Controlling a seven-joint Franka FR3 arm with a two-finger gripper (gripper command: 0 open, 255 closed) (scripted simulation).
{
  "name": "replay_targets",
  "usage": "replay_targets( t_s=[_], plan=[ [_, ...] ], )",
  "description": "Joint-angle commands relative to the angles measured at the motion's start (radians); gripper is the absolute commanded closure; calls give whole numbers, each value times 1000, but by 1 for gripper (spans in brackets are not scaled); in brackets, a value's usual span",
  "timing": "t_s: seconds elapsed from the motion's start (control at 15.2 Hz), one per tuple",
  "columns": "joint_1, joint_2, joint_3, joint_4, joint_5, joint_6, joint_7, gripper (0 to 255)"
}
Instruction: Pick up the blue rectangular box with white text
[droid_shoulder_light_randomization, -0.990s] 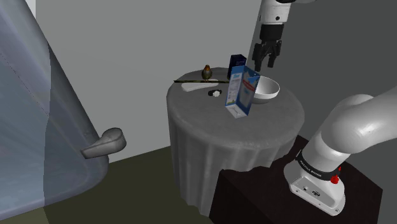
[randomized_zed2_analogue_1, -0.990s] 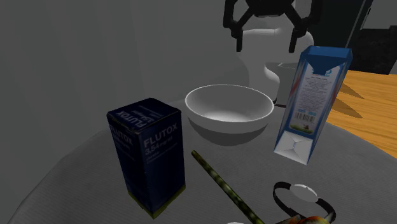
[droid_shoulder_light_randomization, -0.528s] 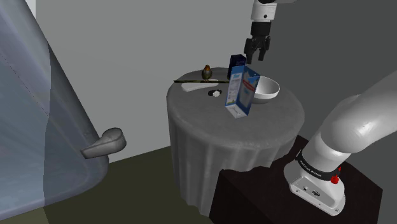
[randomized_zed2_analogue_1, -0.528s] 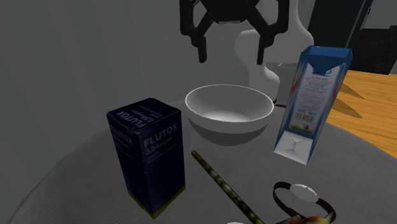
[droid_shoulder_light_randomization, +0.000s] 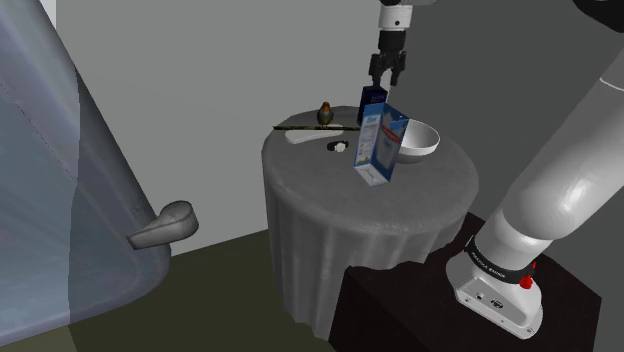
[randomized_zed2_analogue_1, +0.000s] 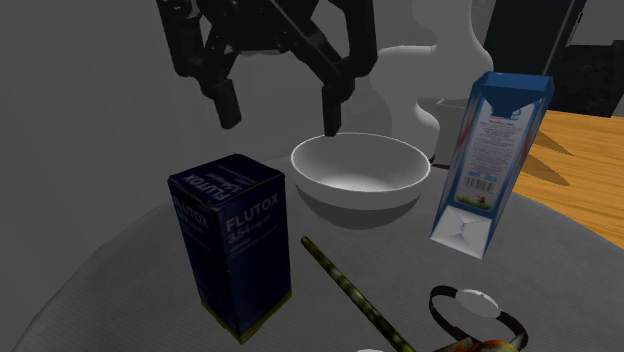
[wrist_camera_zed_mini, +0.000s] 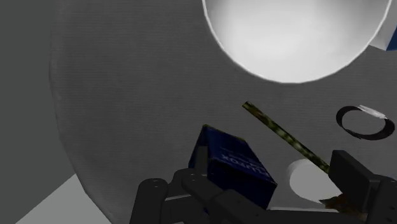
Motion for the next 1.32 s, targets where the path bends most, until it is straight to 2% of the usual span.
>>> replay_targets(
  t_s=[0.0, 0.46, 0.66, 0.73, 1.25],
  plan=[
    [-11, 70, -13, 80, 14, -9, -32, 0],
    [-12, 82, -12, 0, 17, 82, -36, 0],
    [-12, 84, -12, -6, 18, 90, -36, 0],
    [-13, 84, -13, -5, 18, 90, -37, 255],
    [-13, 85, -13, -5, 18, 89, -37, 255]
  ],
)
